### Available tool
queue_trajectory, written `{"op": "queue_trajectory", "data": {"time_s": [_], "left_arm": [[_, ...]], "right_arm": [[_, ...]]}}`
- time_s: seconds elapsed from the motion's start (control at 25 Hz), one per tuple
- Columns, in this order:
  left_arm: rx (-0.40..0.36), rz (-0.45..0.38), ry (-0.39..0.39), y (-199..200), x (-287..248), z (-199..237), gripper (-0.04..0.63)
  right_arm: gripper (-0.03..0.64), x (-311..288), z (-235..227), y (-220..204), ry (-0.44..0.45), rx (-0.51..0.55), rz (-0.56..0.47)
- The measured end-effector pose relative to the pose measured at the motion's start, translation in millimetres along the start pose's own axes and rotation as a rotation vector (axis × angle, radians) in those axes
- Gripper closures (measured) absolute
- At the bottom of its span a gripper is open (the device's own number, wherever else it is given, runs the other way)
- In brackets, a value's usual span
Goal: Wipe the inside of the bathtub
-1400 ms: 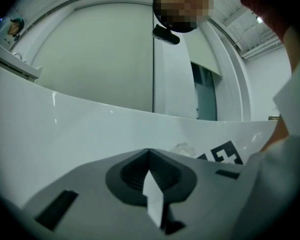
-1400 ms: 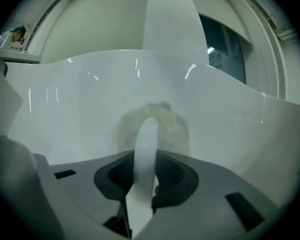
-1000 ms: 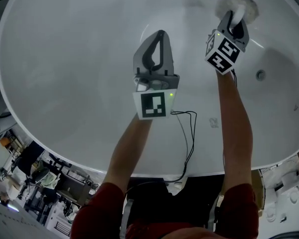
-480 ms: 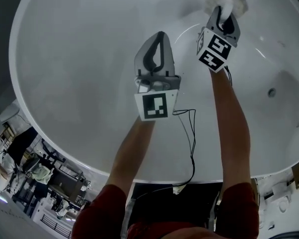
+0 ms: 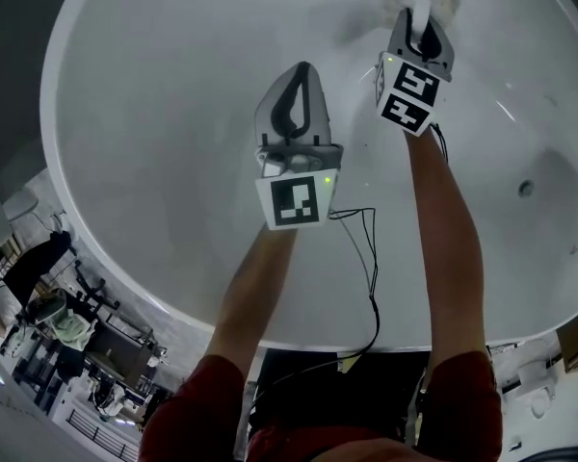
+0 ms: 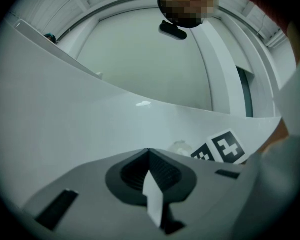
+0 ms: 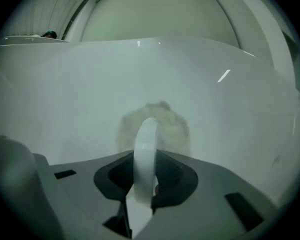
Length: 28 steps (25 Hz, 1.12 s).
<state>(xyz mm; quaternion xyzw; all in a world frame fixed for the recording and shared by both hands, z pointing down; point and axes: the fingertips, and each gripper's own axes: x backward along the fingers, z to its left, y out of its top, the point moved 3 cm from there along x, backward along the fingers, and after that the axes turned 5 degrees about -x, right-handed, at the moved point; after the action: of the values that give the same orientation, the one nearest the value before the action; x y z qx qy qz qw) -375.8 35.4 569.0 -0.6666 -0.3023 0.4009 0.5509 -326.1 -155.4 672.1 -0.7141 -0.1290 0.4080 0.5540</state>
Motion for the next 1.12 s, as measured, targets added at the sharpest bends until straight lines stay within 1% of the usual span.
{"op": "queue_trajectory", "data": {"time_s": [0.08, 0.16, 0.28, 0.4, 0.48, 0.56, 0.68, 0.76, 0.92, 1.0, 1.12], "left_arm": [[-0.002, -0.008, -0.008, 9.0, 2.3, -9.2, 0.58], [-0.009, -0.017, -0.023, 20.4, 4.1, -27.2, 0.58], [-0.015, -0.016, -0.05, 29.6, 6.9, -52.7, 0.58], [-0.023, -0.015, -0.079, 42.3, 8.9, -63.5, 0.58], [-0.037, -0.029, -0.1, 57.2, 10.8, -70.8, 0.58], [-0.033, -0.045, -0.124, 74.6, 13.8, -91.9, 0.58], [-0.003, -0.057, -0.193, 99.9, 15.2, -159.9, 0.58], [-0.009, -0.069, -0.254, 120.5, 16.3, -212.2, 0.58], [-0.024, -0.093, -0.356, 155.8, 31.0, -306.5, 0.58], [-0.037, -0.108, -0.41, 166.5, 39.3, -358.2, 0.58], [-0.051, -0.121, -0.505, 174.4, 49.1, -437.2, 0.58]], "right_arm": [[0.528, 6.9, -7.1, 4.5, 0.011, 0.007, 0.001], [0.528, 20.7, -20.4, 11.0, 0.02, 0.003, -0.014], [0.528, 48.7, -39.6, 19.4, 0.033, -0.025, -0.044], [0.528, 85.0, -60.0, 33.3, 0.012, -0.08, -0.069], [0.528, 114.9, -76.7, 46.9, -0.008, -0.096, -0.101], [0.528, 149.7, -101.0, 58.9, -0.027, -0.105, -0.127], [0.528, 209.3, -165.2, 79.2, -0.092, -0.106, -0.173], [0.528, 247.6, -207.9, 93.1, -0.145, -0.103, -0.207], [0.528, 314.5, -273.3, 108.9, -0.224, -0.132, -0.251], [0.528, 345.1, -310.6, 111.3, -0.271, -0.143, -0.27], [0.528, 385.9, -372.3, 100.9, -0.358, -0.16, -0.259]]}}
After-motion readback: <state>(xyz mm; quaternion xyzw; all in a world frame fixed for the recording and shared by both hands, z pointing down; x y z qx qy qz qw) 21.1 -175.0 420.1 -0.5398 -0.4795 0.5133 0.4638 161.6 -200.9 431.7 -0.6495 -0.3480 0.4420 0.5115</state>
